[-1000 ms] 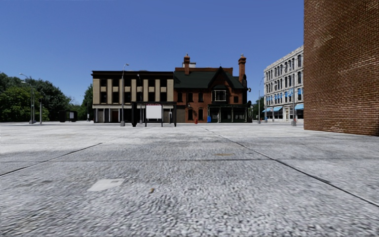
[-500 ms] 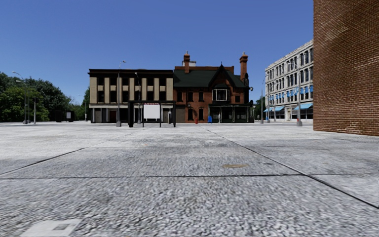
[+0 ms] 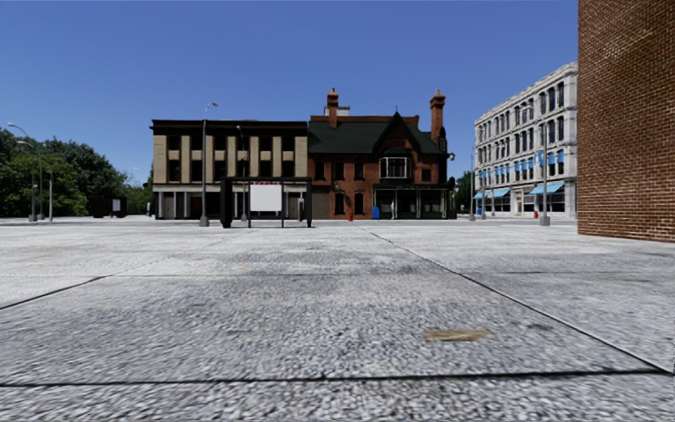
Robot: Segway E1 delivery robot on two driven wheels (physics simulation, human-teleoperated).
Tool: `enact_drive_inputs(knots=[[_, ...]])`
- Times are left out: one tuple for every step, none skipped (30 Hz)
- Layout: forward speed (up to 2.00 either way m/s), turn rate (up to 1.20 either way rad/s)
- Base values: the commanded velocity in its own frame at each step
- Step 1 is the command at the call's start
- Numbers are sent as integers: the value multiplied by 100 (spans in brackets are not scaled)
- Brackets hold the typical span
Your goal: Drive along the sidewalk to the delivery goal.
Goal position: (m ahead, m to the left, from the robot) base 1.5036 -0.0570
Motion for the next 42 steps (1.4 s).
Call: enact_drive_inputs(knots=[[200,0],[200,0],[200,0],[200,0],[200,0],[200,0],[200,0],[200,0],[200,0],[200,0],[200,0],[200,0],[195,0],[24,0],[5,0],[5,0],[0,0],[0,0],[0,0],[0,0],[0,0],[0,0],[0,0],[0,0],[0,0],[0,0],[0,0],[0,0],[0,0],[0,0],[0,0],[0,0],[0,0],[0,0],[0,0],[0,0],[0,0],[0,0],[0,0],[0,0],[0,0],[0,0]])
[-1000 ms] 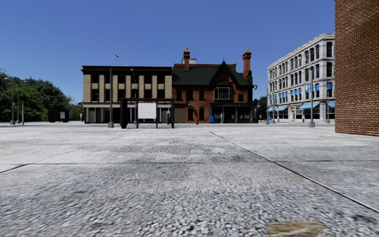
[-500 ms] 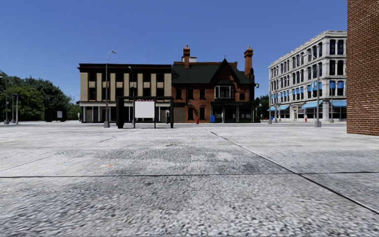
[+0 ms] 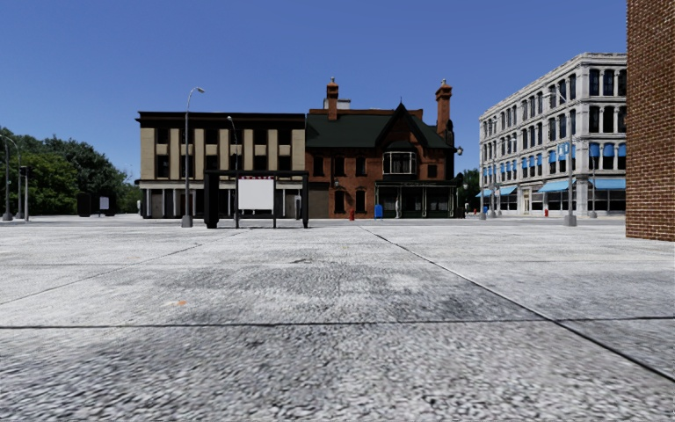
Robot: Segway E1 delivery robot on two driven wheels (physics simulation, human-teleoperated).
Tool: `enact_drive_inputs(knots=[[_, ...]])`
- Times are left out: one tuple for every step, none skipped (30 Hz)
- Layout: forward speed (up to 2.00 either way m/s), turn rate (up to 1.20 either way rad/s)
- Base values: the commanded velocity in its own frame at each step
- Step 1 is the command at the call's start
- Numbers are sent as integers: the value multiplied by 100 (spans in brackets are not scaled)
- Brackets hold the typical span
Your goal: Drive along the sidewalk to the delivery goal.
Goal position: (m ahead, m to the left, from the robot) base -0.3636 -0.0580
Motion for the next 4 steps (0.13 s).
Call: enact_drive_inputs(knots=[[0,0],[0,0],[0,0],[0,0]])
